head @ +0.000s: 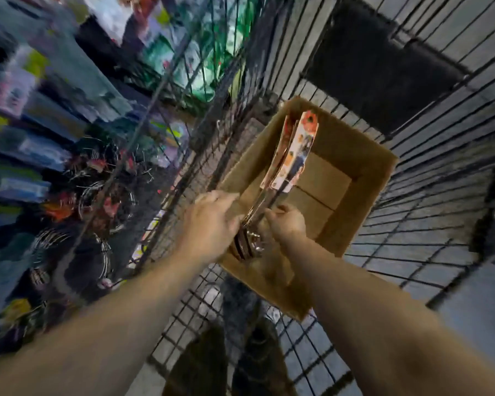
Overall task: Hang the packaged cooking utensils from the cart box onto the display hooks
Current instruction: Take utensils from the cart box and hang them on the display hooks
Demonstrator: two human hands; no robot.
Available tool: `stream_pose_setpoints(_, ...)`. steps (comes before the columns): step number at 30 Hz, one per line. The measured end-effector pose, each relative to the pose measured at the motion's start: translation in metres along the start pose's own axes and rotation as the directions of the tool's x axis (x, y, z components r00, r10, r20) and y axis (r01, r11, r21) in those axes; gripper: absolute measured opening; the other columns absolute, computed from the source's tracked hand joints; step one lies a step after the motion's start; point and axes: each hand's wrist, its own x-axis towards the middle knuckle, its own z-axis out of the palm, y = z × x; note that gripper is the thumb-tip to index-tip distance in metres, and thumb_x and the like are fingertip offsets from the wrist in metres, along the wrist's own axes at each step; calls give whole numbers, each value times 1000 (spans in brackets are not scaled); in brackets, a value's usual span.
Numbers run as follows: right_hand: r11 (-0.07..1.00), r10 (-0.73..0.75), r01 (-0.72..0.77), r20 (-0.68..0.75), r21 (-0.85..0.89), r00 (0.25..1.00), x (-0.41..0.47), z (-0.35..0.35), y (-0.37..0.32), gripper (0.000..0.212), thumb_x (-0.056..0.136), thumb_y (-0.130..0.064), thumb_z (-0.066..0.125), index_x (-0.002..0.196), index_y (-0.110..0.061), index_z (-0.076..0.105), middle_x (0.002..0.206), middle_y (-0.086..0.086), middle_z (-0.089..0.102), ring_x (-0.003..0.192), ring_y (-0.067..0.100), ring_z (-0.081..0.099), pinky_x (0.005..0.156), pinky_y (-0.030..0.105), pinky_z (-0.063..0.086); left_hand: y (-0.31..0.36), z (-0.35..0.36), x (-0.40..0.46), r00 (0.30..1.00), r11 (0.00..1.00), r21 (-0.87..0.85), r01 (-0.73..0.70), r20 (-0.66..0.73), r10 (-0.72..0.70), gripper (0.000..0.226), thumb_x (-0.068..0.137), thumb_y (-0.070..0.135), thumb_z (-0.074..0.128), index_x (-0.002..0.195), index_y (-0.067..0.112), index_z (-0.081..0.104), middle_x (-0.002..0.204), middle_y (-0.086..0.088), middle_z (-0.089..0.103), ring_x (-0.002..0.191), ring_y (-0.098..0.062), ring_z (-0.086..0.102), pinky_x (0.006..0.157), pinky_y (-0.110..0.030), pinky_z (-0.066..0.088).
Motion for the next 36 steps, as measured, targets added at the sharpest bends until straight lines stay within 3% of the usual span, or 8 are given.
stream_pose_setpoints(6,992,8,-4,-32,125,999,34,8,7,13,85,-19,71,94,-14,63,88,3,69,66,12,61,69,29,54,-6,15,4,998,999,-19,41,50,-40,47,89,37,58,134,28,49,133,8,51,126,-14,40,106,-31,28)
stream_pose_setpoints(10,989,4,3,-45,146,999,45,10,6,16,84,-17,72,75,-18,59,87,10,71,82,26,70,85,45,57,-7,11,11,999,999,-44,29,36,-27,44,90,35,58,133,27,50,132,9,51,125,-12,40,107,-32,29)
stream_pose_setpoints(14,994,-11,22,-101,108,995,22,1,1,5,88,-17,66,87,-16,62,95,8,71,88,24,69,86,43,56,-1,8,14,996,998,-39,41,80,-38,43,91,35,57,132,27,51,132,8,51,126,-13,39,109,-34,31)
stream_pose_setpoints(18,989,-145,146,-108,3,984,-8,-14,-7,16,92,-15,60,107,-19,63,100,-3,67,96,17,64,90,36,53,17,11,14,989,997,-42,66,138,-60,45,90,38,58,133,27,50,136,5,50,128,-16,39,108,-36,33)
stream_pose_setpoints(22,961,-269,262,-78,-92,960,-27,-25,-20,10,92,-15,59,101,-19,64,95,-6,66,89,14,63,80,29,50,32,14,16,987,997,-35,66,149,-60,48,89,39,58,133,25,49,134,1,52,125,-19,43,104,-38,37)
stream_pose_setpoints(25,925,-352,336,-67,-176,934,-34,-32,-32,6,90,-18,63,94,-15,65,91,1,69,86,20,65,81,38,54,36,16,17,984,993,-72,93,158,-81,45,87,37,61,129,24,52,128,-1,57,120,-22,49,101,-40,42)
stream_pose_setpoints(31,874,-458,443,-36,-198,888,-39,-42,-42,1,88,-20,65,87,-20,65,84,-3,66,79,15,62,73,34,52,44,23,13,963,938,-270,217,217,-161,29,88,34,62,115,27,60,111,3,67,102,-20,61,83,-35,49)
stream_pose_setpoints(36,762,-598,554,-36,-335,801,-42,-45,-33,15,86,-24,66,101,-26,70,99,-6,71,91,14,64,80,34,54,59,32,16,952,914,-326,242,261,-159,34,87,17,61,120,23,58,109,-2,67,95,-27,63,75,-43,56)
